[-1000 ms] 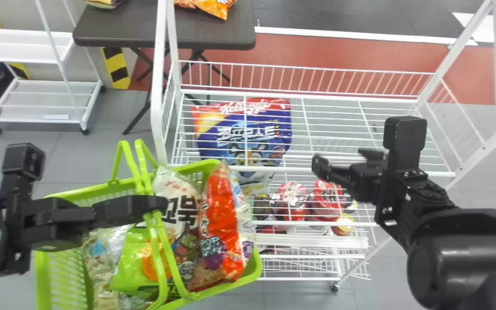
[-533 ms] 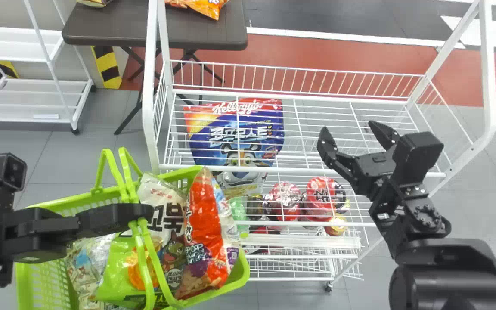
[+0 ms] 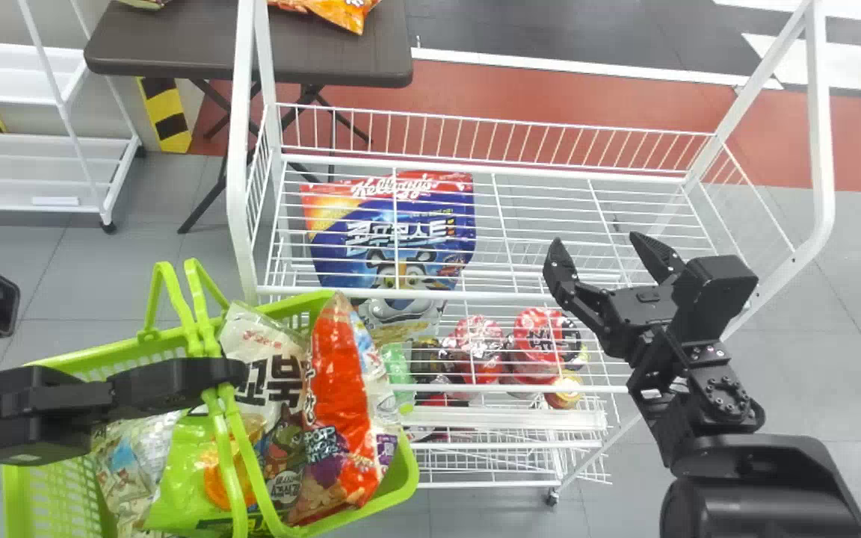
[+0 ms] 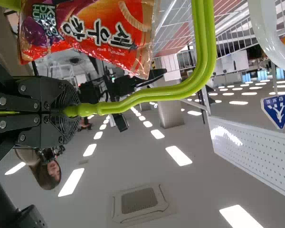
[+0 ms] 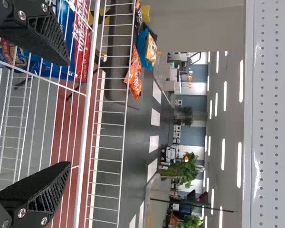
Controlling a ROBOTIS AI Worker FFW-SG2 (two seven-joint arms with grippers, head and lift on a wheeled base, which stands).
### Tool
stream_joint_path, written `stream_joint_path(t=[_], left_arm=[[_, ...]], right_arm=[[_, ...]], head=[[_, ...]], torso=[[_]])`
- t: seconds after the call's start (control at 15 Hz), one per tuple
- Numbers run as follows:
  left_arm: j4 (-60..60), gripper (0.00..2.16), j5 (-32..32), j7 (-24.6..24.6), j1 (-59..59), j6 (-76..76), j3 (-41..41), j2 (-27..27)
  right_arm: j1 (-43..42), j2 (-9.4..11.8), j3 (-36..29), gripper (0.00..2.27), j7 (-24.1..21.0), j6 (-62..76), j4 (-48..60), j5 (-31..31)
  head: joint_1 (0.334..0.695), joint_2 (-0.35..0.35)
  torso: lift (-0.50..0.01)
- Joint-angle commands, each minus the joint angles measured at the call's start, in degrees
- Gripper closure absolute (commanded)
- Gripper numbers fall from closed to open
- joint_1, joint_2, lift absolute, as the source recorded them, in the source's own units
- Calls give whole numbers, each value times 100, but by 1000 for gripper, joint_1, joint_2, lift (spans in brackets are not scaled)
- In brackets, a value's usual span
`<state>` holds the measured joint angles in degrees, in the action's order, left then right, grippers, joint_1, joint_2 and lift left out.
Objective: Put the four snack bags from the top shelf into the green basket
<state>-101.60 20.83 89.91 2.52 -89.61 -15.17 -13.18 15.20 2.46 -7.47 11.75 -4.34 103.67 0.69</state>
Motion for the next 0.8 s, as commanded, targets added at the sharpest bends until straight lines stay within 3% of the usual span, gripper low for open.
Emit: stream_joint_path(t=[0.0, 0.73], left_arm=[[0, 2148, 0, 66, 11, -42, -4, 0], [-79, 2148, 9, 66, 82, -42, -39, 0]], right_arm=[[9, -9, 0, 73, -6, -19, 4, 1], [44, -9, -18, 76, -68, -406, 101, 107]], head=[[695, -157], [695, -161]], torso=[[0], [0]])
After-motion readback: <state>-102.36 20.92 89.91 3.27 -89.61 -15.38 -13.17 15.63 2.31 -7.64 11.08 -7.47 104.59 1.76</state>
